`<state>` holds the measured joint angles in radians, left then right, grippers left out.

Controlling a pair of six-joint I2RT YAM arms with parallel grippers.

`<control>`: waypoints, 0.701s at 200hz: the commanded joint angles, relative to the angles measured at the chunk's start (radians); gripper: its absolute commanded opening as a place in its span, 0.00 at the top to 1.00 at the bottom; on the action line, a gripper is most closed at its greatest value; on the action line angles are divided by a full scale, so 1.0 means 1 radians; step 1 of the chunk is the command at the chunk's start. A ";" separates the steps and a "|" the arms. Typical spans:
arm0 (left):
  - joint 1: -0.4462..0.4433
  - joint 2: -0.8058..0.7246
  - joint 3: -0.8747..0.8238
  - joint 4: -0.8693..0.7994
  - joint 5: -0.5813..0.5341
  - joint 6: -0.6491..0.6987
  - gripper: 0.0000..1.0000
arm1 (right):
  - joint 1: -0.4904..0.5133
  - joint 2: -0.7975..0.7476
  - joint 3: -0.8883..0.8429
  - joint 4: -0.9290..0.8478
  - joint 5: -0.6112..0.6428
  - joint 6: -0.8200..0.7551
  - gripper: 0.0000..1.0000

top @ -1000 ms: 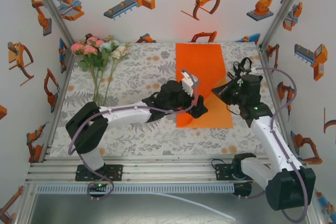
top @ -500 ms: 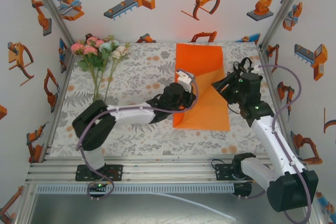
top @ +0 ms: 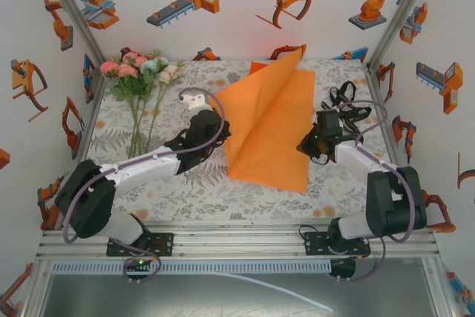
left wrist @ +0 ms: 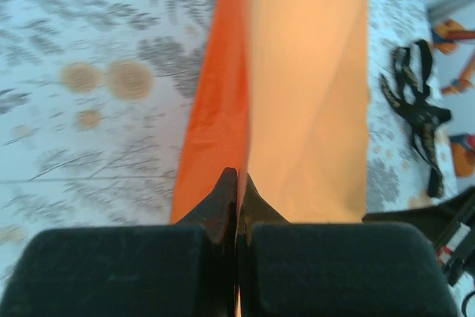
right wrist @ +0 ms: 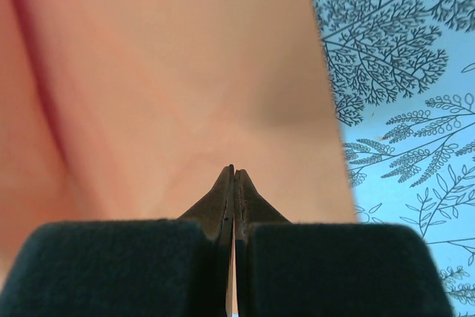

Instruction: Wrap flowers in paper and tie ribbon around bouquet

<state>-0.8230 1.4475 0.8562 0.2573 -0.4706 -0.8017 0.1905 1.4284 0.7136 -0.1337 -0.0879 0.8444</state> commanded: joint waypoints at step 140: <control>0.534 0.107 -0.056 -0.163 0.169 0.111 1.00 | 0.280 -0.064 0.043 -0.058 0.149 -0.166 1.00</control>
<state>-0.3294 1.5154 0.7811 0.0902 -0.3767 -0.7788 0.4801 1.3209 0.6128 -0.1738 -0.0425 0.8215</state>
